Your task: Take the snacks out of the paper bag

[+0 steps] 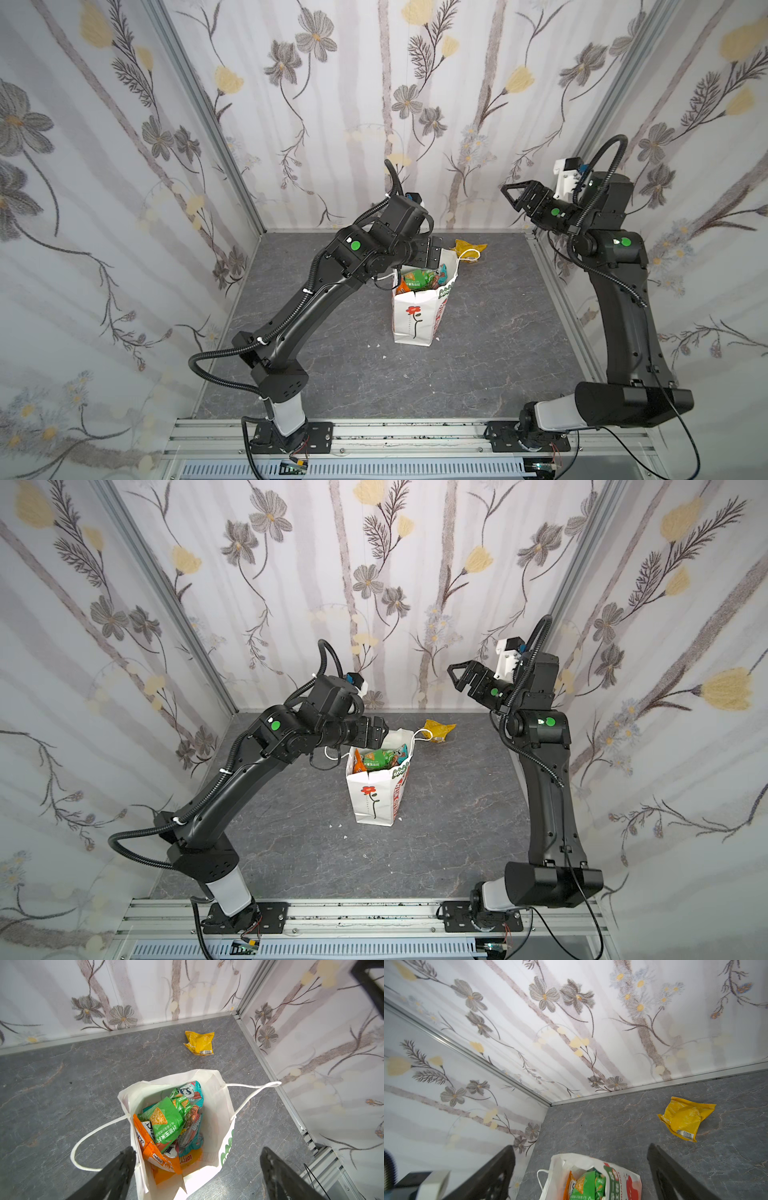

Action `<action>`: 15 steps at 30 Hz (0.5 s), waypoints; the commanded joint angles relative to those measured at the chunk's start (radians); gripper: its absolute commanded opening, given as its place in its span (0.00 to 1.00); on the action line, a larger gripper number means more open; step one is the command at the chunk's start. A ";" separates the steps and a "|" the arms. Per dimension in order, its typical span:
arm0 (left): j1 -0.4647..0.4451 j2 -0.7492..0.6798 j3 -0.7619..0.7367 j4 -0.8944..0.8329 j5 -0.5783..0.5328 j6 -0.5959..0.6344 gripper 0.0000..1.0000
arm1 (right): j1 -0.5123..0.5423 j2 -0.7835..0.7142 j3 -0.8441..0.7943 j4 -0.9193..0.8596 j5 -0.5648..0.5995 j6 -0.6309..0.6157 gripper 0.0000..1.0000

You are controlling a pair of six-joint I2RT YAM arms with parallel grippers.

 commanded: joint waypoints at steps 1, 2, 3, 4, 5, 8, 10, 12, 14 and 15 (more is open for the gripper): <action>0.005 0.060 0.051 -0.077 0.023 -0.036 0.90 | 0.044 -0.060 -0.007 -0.112 -0.005 -0.055 0.99; 0.005 0.083 0.068 -0.087 0.029 -0.036 0.89 | 0.066 -0.076 -0.007 -0.131 0.003 -0.061 0.99; 0.005 0.105 0.082 -0.096 0.033 -0.038 0.87 | 0.089 -0.090 -0.007 -0.155 0.011 -0.068 0.99; 0.006 0.122 0.091 -0.105 0.036 -0.040 0.85 | 0.105 -0.101 -0.010 -0.173 0.013 -0.073 0.99; 0.004 0.137 0.095 -0.108 0.041 -0.044 0.83 | 0.123 -0.113 -0.014 -0.193 0.012 -0.076 0.99; 0.005 0.168 0.091 -0.105 0.052 -0.051 0.77 | 0.151 -0.139 -0.029 -0.235 0.009 -0.082 0.99; 0.006 0.185 0.087 -0.107 0.053 -0.053 0.74 | 0.161 -0.152 -0.036 -0.255 0.008 -0.085 0.99; 0.006 0.202 0.076 -0.102 0.053 -0.052 0.72 | 0.164 -0.163 -0.039 -0.269 0.011 -0.082 0.99; 0.006 0.216 0.063 -0.093 0.059 -0.052 0.71 | 0.168 -0.171 -0.040 -0.275 0.010 -0.081 0.99; 0.006 0.227 0.060 -0.091 0.060 -0.052 0.69 | 0.168 -0.175 -0.040 -0.280 0.006 -0.081 0.99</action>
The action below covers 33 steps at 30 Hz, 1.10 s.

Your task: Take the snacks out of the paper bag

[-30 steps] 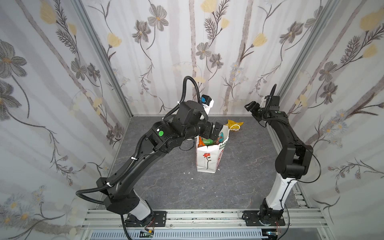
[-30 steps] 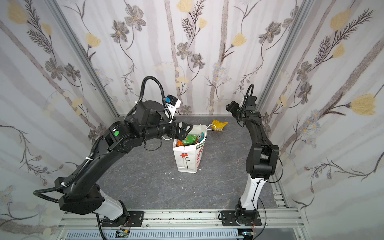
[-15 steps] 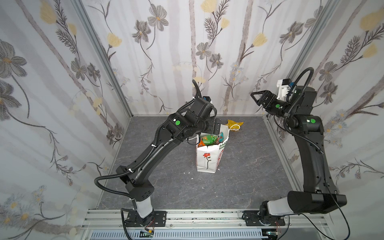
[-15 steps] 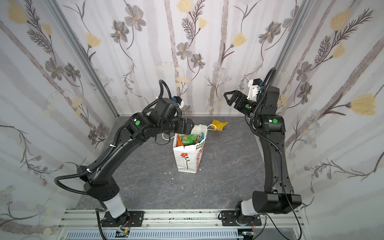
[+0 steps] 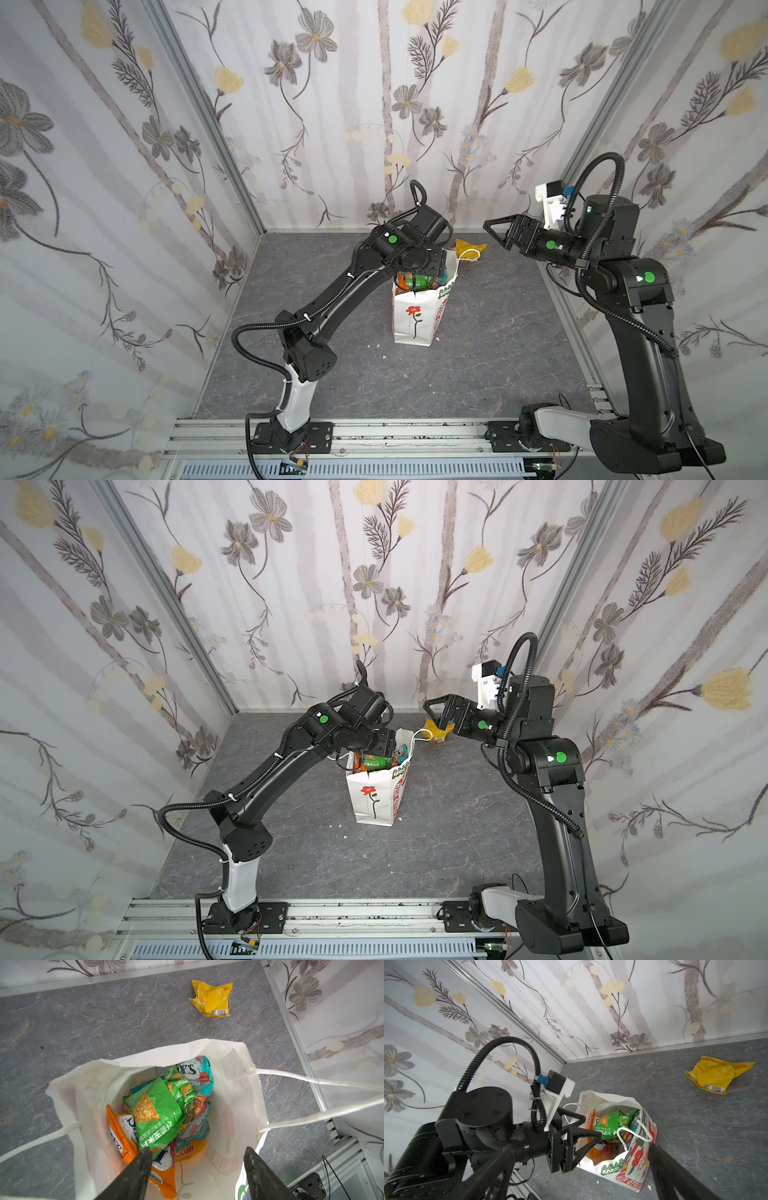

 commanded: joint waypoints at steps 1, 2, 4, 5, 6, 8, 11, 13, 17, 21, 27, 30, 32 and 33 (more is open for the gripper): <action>0.000 0.028 -0.009 -0.005 0.009 -0.016 0.69 | 0.003 -0.010 -0.003 -0.021 -0.002 -0.014 0.99; 0.003 0.038 -0.009 -0.007 0.007 -0.014 0.68 | 0.006 -0.013 -0.003 -0.028 -0.003 -0.016 0.99; 0.007 0.053 -0.014 -0.003 0.007 -0.017 0.65 | 0.008 -0.019 -0.003 -0.048 -0.005 -0.020 0.99; 0.011 0.060 -0.021 0.000 0.010 -0.019 0.64 | 0.010 -0.023 -0.006 -0.057 -0.006 -0.023 0.99; 0.015 0.066 -0.029 0.002 0.011 -0.022 0.64 | 0.009 -0.027 -0.013 -0.061 -0.009 -0.024 0.99; 0.021 0.077 -0.042 0.008 0.022 -0.021 0.62 | 0.011 -0.039 -0.036 -0.047 -0.017 -0.019 0.99; 0.023 0.097 -0.049 0.008 0.052 -0.013 0.62 | 0.012 -0.053 -0.063 -0.019 -0.019 0.002 0.99; 0.024 0.106 -0.070 0.023 0.082 -0.003 0.64 | 0.013 -0.062 -0.083 -0.001 -0.019 0.017 0.99; 0.024 0.104 -0.141 0.072 0.116 -0.002 0.70 | 0.014 -0.080 -0.119 0.052 -0.017 0.050 0.99; 0.025 0.092 -0.221 0.114 0.094 0.006 0.75 | 0.016 -0.083 -0.131 0.071 -0.017 0.067 0.99; 0.037 0.045 -0.387 0.264 0.096 0.023 0.70 | 0.020 -0.081 -0.132 0.079 -0.011 0.078 0.99; 0.046 0.042 -0.411 0.275 0.088 0.017 0.61 | 0.023 -0.084 -0.132 0.082 -0.007 0.084 0.99; 0.046 0.032 -0.424 0.292 0.091 0.019 0.51 | 0.025 -0.087 -0.133 0.080 0.000 0.085 0.99; 0.047 0.026 -0.433 0.301 0.097 0.019 0.46 | 0.026 -0.089 -0.134 0.080 0.004 0.085 0.99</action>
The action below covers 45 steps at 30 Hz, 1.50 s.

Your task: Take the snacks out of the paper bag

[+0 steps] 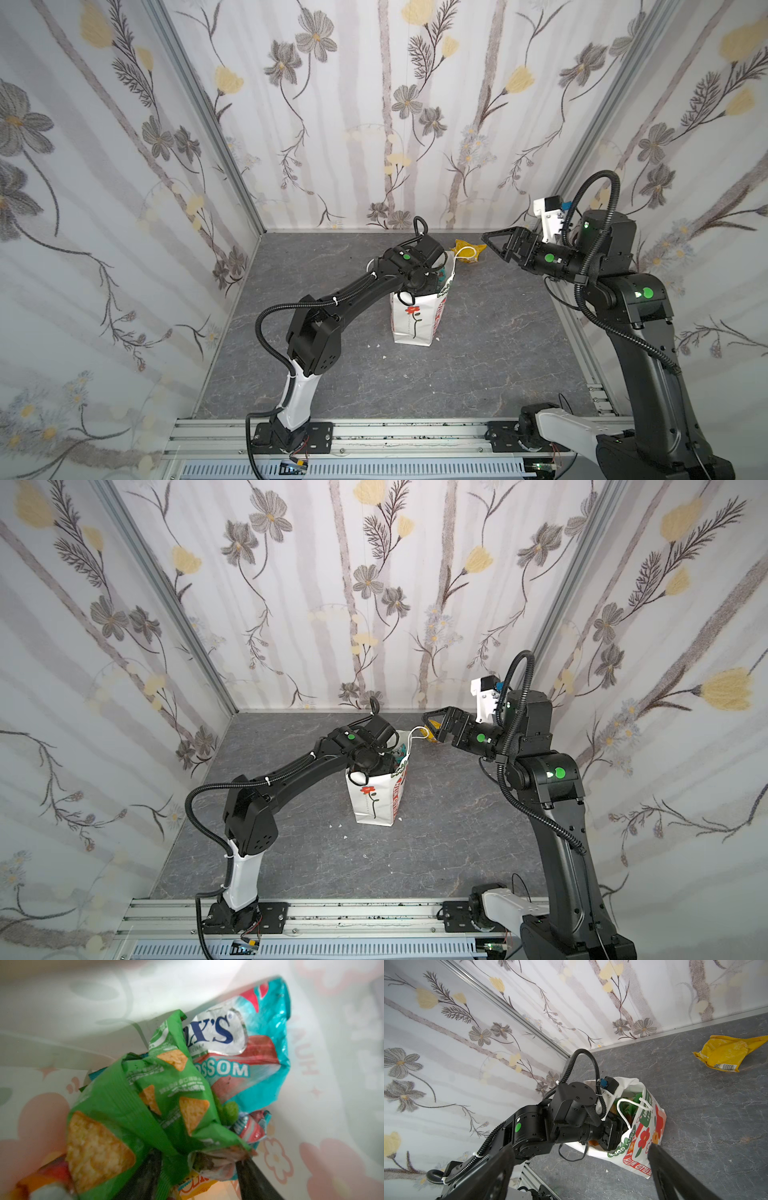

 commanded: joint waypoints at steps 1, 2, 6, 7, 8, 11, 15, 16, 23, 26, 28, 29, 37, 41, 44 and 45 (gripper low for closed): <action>0.005 -0.011 -0.025 0.024 -0.001 0.000 0.42 | 0.003 -0.005 -0.003 0.039 0.008 0.010 0.99; 0.006 -0.012 -0.029 0.025 0.003 -0.003 0.37 | 0.003 -0.006 -0.003 0.040 0.008 0.012 0.99; 0.010 -0.021 -0.040 0.032 0.015 -0.012 0.18 | 0.003 -0.013 -0.001 0.049 0.010 0.020 0.99; 0.010 -0.025 -0.043 0.036 0.015 -0.017 0.14 | 0.003 -0.014 -0.001 0.050 0.012 0.022 0.99; 0.010 -0.029 -0.046 0.039 0.015 -0.019 0.10 | 0.003 -0.016 -0.001 0.050 0.016 0.021 0.99; 0.010 -0.040 -0.044 0.036 0.014 -0.021 0.00 | 0.003 -0.017 -0.001 0.052 0.019 0.021 0.99; 0.014 -0.057 -0.035 0.033 0.014 -0.020 0.00 | 0.003 -0.019 -0.001 0.058 0.026 0.025 0.99; 0.015 -0.061 -0.033 0.033 0.015 -0.021 0.00 | 0.003 -0.020 -0.001 0.060 0.029 0.026 0.99; 0.015 -0.087 0.000 0.038 0.028 -0.014 0.00 | 0.003 -0.025 -0.003 0.072 0.040 0.032 0.99; 0.015 -0.099 0.013 0.039 0.023 -0.011 0.00 | 0.003 -0.025 -0.003 0.084 0.040 0.039 0.99; 0.014 -0.105 0.028 0.032 0.021 -0.009 0.00 | 0.003 -0.026 -0.004 0.089 0.040 0.041 0.99; 0.014 -0.107 0.036 0.029 0.021 -0.008 0.00 | 0.003 -0.026 -0.004 0.091 0.041 0.042 0.99; 0.013 -0.113 0.108 -0.010 0.001 0.012 0.00 | 0.003 -0.030 -0.009 0.098 0.045 0.050 0.99; 0.014 -0.114 0.136 -0.029 -0.003 0.019 0.00 | 0.003 -0.031 -0.009 0.109 0.044 0.055 0.99; 0.013 -0.122 0.147 -0.036 -0.002 0.021 0.00 | 0.003 -0.033 -0.009 0.111 0.046 0.057 0.99; 0.014 -0.125 0.150 -0.040 -0.002 0.022 0.00 | 0.003 -0.032 -0.009 0.113 0.046 0.056 0.99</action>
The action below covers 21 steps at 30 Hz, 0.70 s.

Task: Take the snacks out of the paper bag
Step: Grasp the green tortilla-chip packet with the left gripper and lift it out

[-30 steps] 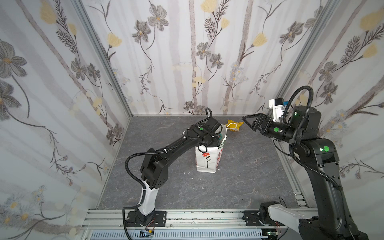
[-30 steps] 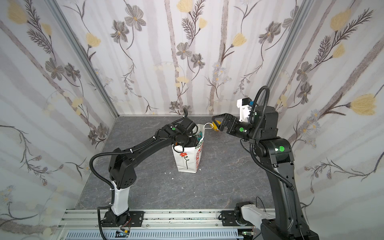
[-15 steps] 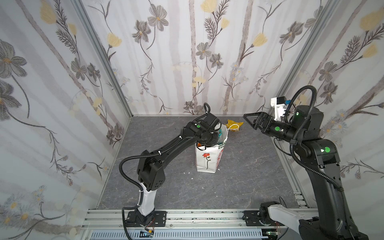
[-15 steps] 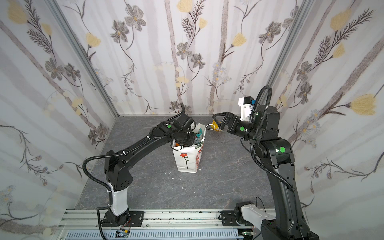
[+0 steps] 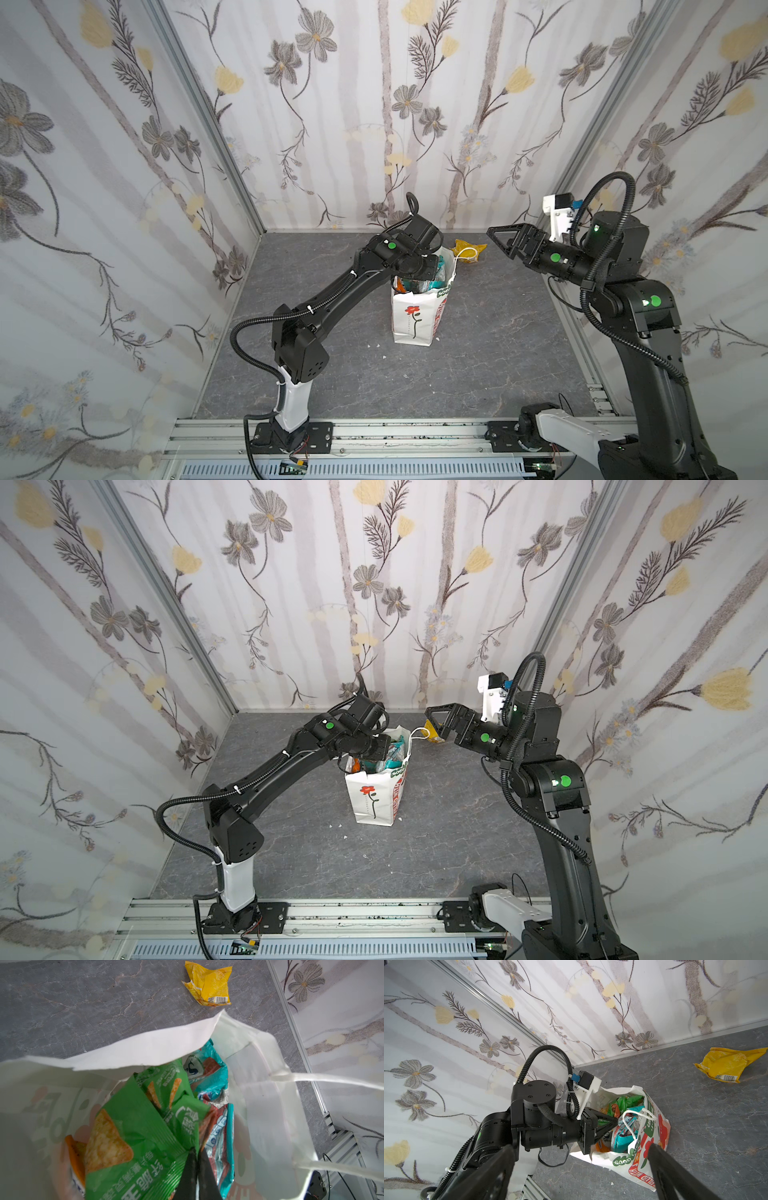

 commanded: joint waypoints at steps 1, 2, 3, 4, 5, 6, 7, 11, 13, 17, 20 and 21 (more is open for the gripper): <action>0.001 -0.024 0.018 -0.002 -0.016 0.010 0.00 | 0.002 0.000 -0.003 0.057 0.015 0.009 0.99; 0.002 -0.028 0.018 -0.005 -0.016 0.011 0.00 | 0.002 0.002 -0.003 0.058 0.016 0.008 0.99; 0.002 -0.033 0.017 -0.008 -0.016 0.014 0.00 | 0.002 0.002 -0.003 0.059 0.015 0.010 0.99; 0.002 -0.038 0.016 -0.013 -0.014 0.016 0.00 | 0.002 0.003 -0.003 0.063 0.015 0.012 0.99; 0.003 -0.044 0.016 -0.017 -0.015 0.019 0.00 | 0.002 0.003 -0.003 0.064 0.013 0.013 0.99; 0.001 -0.050 0.015 -0.021 -0.016 0.021 0.00 | 0.002 0.003 -0.003 0.066 0.013 0.013 0.99; 0.002 -0.059 0.012 -0.020 -0.016 0.022 0.00 | 0.002 0.003 -0.004 0.065 0.015 0.012 0.99; 0.002 -0.086 0.005 -0.018 -0.022 0.031 0.00 | 0.002 0.008 -0.006 0.068 0.011 0.012 0.99; 0.003 -0.100 0.008 -0.018 -0.025 0.033 0.00 | 0.002 0.009 -0.006 0.071 0.009 0.011 0.99; 0.001 -0.123 0.025 -0.012 -0.015 0.033 0.00 | 0.002 0.011 -0.005 0.080 0.012 0.015 0.99; 0.003 -0.143 0.055 -0.014 -0.005 0.037 0.00 | 0.002 0.014 -0.006 0.086 0.018 0.014 0.99; 0.002 -0.151 0.066 -0.014 0.000 0.038 0.00 | 0.002 0.015 -0.007 0.088 0.019 0.011 0.99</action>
